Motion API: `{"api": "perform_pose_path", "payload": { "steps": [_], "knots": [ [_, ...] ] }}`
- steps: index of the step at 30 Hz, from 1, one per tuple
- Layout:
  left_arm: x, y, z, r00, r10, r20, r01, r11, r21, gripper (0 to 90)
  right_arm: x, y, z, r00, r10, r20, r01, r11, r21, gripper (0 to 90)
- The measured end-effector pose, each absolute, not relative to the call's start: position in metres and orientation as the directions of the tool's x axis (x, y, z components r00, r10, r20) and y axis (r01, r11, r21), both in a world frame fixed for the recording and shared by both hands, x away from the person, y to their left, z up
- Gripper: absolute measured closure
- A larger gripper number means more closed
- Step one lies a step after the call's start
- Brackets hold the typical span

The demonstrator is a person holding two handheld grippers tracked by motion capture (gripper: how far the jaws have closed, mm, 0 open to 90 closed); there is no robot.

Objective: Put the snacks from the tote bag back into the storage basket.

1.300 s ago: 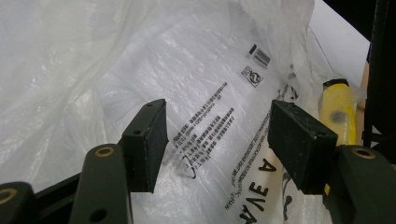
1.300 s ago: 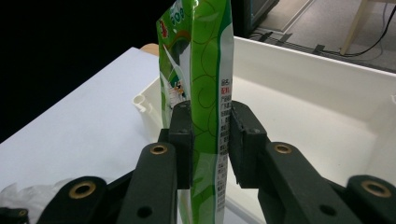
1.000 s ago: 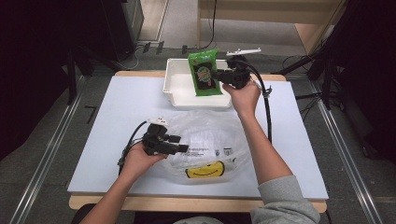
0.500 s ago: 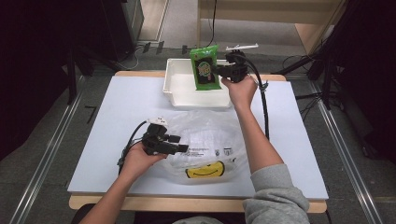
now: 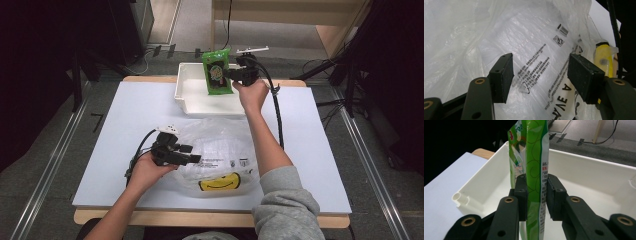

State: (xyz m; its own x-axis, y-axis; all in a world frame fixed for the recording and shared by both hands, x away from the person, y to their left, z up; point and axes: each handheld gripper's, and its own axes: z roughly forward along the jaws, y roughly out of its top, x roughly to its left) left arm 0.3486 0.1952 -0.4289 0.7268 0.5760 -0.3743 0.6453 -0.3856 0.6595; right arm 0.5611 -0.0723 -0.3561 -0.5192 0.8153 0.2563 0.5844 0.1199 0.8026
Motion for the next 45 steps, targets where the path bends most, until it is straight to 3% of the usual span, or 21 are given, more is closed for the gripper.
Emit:
{"api": "perform_pose_path", "payload": {
  "steps": [25, 45],
  "knots": [
    [0.353, 0.194, -0.432, 0.723, 0.578, -0.378, 0.653, -0.393, 0.648, 39.0, 0.599, -0.065, -0.389, -0.436, 0.879, 0.194, 0.607, 0.128, 0.784, 74.8],
    [0.353, 0.193, -0.434, 0.723, 0.581, -0.372, 0.652, -0.397, 0.647, 39.3, 0.592, -0.057, -0.402, -0.444, 0.884, 0.148, 0.601, 0.170, 0.781, 75.0]
  ]
}}
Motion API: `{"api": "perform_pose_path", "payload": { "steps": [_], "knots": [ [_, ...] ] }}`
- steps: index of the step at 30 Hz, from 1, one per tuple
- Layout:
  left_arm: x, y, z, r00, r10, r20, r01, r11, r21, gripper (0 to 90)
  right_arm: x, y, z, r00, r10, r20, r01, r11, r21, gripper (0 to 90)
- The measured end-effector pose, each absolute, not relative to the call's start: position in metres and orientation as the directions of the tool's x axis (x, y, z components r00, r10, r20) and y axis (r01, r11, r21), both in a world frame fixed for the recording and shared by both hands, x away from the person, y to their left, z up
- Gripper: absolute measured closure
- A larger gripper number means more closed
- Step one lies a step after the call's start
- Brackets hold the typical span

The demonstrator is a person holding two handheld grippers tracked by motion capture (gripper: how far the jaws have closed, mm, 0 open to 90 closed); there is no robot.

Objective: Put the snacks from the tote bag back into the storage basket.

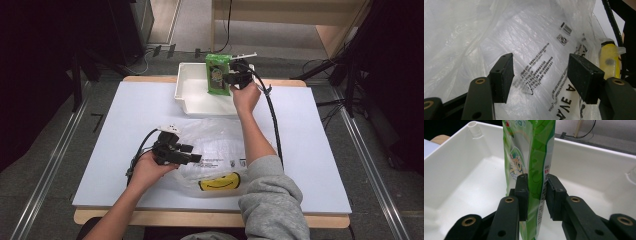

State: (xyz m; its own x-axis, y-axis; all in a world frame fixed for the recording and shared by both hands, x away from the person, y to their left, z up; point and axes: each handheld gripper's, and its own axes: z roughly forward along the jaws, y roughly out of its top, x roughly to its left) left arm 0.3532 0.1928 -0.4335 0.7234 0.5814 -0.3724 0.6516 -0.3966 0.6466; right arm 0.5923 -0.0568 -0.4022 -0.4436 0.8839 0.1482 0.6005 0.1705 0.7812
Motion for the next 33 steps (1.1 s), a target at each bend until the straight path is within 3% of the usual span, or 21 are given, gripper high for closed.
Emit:
{"api": "perform_pose_path", "payload": {
  "steps": [20, 33],
  "knots": [
    [0.354, 0.194, -0.434, 0.719, 0.584, -0.376, 0.657, -0.395, 0.642, 39.3, 0.603, -0.045, -0.418, -0.430, 0.890, 0.152, 0.638, 0.180, 0.749, 73.6],
    [0.354, 0.194, -0.436, 0.717, 0.587, -0.377, 0.659, -0.395, 0.640, 39.3, 0.609, -0.042, -0.423, -0.385, 0.916, 0.111, 0.649, 0.183, 0.739, 67.5]
  ]
}}
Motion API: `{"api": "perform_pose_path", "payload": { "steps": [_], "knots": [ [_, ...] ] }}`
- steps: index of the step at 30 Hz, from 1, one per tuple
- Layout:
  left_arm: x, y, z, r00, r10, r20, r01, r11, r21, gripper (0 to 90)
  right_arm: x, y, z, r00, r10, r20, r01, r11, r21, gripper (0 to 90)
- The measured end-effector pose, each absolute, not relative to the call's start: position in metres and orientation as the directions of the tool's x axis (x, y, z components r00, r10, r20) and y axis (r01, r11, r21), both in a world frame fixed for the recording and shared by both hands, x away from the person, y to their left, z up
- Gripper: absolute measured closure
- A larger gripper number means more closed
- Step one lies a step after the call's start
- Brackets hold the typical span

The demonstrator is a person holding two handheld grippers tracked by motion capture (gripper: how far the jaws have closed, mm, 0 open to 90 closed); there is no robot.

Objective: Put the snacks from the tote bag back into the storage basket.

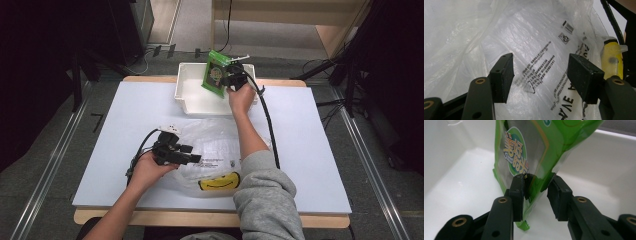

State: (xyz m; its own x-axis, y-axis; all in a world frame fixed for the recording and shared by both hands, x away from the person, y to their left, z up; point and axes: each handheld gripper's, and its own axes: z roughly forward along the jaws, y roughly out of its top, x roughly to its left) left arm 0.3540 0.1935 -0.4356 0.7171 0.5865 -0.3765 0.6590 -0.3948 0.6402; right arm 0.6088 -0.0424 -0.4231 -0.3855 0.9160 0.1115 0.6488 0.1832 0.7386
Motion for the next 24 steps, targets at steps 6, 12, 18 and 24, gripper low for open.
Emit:
{"api": "perform_pose_path", "payload": {
  "steps": [6, 12, 18, 24],
  "knots": [
    [0.3541, 0.1940, -0.4354, 0.717, 0.587, -0.375, 0.658, -0.395, 0.640, 39.3, 0.6119, -0.0378, -0.4225, -0.368, 0.927, 0.075, 0.652, 0.200, 0.732, 65.9],
    [0.3538, 0.1937, -0.4354, 0.719, 0.586, -0.374, 0.658, -0.400, 0.638, 39.3, 0.6150, -0.0354, -0.4223, -0.360, 0.931, 0.060, 0.651, 0.205, 0.731, 64.3],
    [0.3540, 0.1939, -0.4356, 0.714, 0.590, -0.377, 0.661, -0.393, 0.639, 39.3, 0.6160, -0.0327, -0.4267, -0.347, 0.937, 0.040, 0.660, 0.213, 0.721, 59.3],
    [0.3537, 0.1930, -0.4358, 0.717, 0.587, -0.375, 0.660, -0.399, 0.637, 39.3, 0.6187, -0.0324, -0.4301, -0.333, 0.942, 0.047, 0.670, 0.202, 0.715, 54.4]
  ]
}}
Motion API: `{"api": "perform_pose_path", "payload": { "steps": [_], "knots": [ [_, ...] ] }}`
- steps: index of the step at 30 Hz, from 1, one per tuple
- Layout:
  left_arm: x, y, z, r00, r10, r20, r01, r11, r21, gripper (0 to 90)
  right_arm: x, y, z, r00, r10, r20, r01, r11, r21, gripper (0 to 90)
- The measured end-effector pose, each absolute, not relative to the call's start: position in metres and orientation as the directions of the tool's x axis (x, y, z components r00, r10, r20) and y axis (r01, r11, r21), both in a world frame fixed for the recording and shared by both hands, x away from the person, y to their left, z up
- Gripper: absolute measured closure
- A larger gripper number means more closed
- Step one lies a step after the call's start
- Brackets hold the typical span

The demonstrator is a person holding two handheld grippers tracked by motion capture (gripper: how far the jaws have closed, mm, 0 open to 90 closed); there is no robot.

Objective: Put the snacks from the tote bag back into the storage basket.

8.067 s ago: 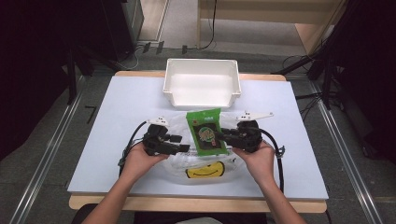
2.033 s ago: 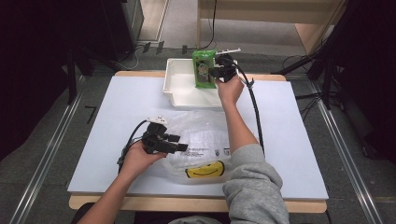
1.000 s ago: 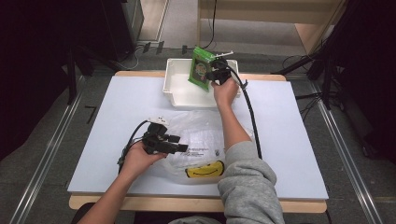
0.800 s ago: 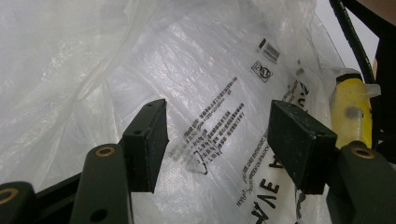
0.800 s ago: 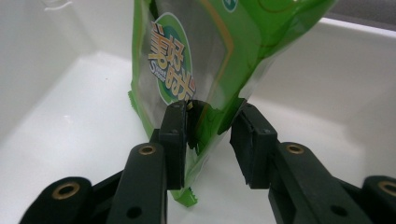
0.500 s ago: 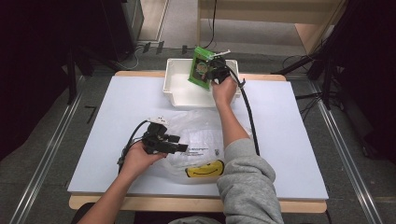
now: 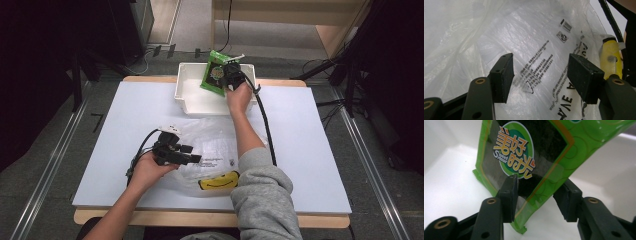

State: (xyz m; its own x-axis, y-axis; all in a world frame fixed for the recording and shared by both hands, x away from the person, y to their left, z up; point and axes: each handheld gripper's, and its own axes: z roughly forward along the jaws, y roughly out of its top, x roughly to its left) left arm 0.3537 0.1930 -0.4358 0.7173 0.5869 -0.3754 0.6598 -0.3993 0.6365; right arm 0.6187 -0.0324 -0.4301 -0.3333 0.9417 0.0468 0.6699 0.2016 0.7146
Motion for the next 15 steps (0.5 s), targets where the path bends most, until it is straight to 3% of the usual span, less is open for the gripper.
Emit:
{"api": "perform_pose_path", "payload": {
  "steps": [5, 15],
  "knots": [
    [0.3542, 0.1937, -0.4361, 0.715, 0.589, -0.377, 0.661, -0.396, 0.637, 39.3, 0.6202, -0.0313, -0.4332, -0.327, 0.944, 0.049, 0.675, 0.197, 0.711, 51.4],
    [0.3544, 0.1942, -0.4359, 0.715, 0.589, -0.377, 0.661, -0.395, 0.637, 39.3, 0.6203, -0.0283, -0.4376, -0.326, 0.944, 0.041, 0.690, 0.208, 0.693, 53.4]
  ]
}}
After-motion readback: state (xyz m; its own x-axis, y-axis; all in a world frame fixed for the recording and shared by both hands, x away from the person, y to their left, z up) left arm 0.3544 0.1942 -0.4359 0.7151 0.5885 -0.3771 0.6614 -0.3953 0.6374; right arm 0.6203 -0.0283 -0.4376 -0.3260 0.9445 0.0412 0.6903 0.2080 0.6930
